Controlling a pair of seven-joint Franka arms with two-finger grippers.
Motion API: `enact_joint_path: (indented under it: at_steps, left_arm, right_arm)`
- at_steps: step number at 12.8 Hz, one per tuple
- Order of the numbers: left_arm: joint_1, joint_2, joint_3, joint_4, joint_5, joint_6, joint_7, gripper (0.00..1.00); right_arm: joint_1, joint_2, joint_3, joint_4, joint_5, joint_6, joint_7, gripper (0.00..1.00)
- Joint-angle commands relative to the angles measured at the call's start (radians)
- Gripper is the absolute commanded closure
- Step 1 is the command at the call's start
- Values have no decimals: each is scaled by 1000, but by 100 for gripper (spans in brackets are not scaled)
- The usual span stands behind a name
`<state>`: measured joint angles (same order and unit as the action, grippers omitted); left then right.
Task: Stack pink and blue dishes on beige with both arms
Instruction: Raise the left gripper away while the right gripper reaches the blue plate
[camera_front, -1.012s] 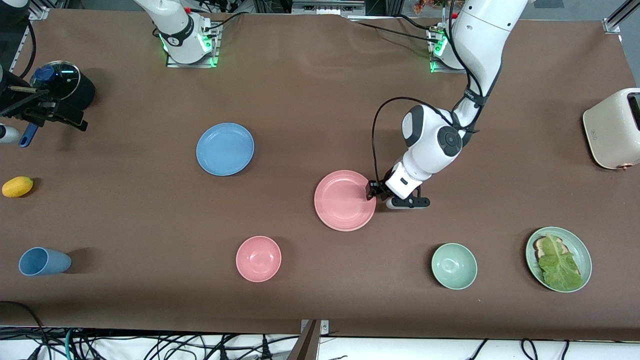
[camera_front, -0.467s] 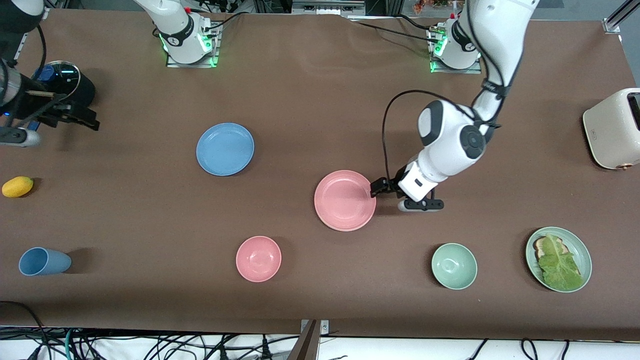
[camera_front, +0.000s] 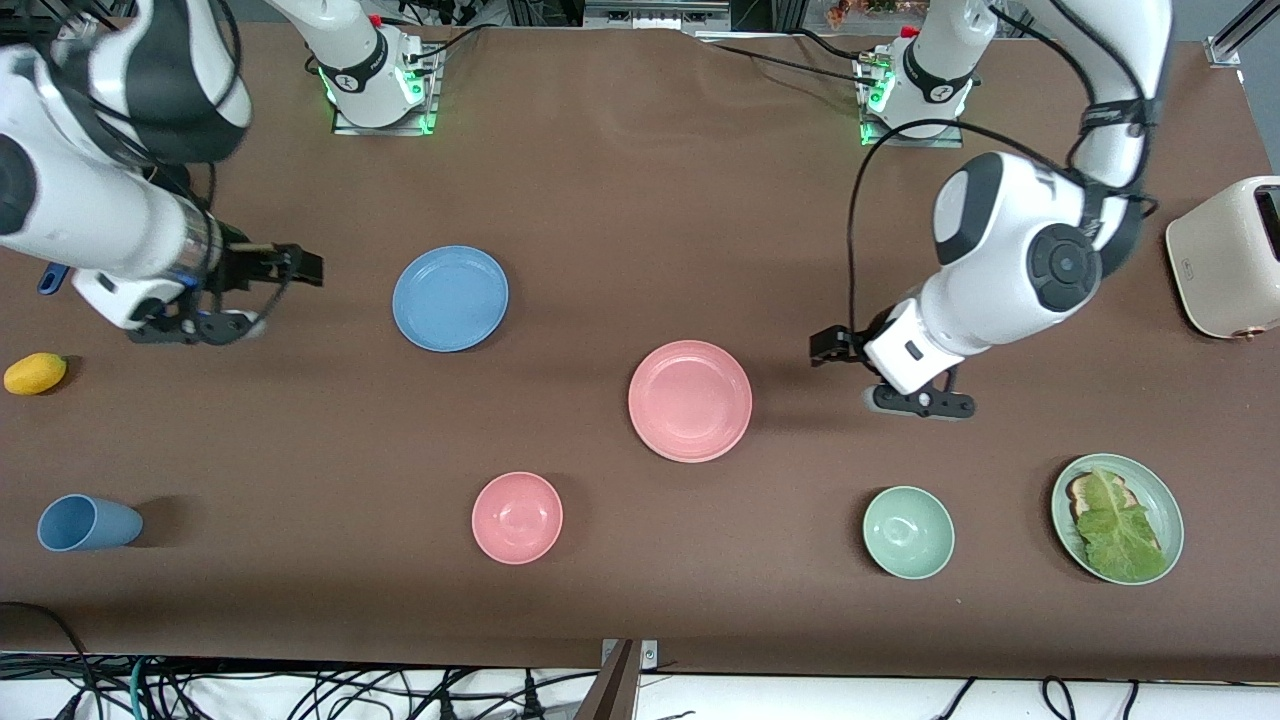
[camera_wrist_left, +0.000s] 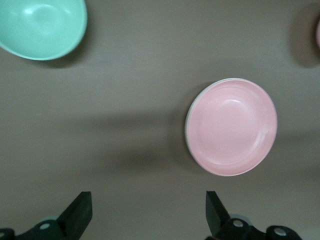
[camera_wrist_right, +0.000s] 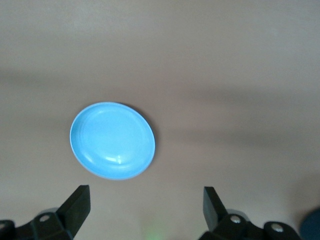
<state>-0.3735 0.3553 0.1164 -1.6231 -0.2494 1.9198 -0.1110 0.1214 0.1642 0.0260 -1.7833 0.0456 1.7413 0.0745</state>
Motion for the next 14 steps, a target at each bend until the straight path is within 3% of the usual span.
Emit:
enact_joint_path:
  at_steps: [1,7,10,14]
  left_arm:
    - [41,14,0,115,108,-134,61,0]
    - [189,-22,-3,159,152,-215,309,0]
    - [246,-35,-4,180,186,-249,344,0]
    - [343,-39,-7,180,186,-249,473,0]
  right_arm:
    - [-8,-32,-3,-209,23,188,-4,0]
    - [-9,-48,5,-591,23,639,-18,0]
    - [-9,6,20,-671,23,794,-19,0]
    - [-9,55,40,-676,36,837,-18,2]
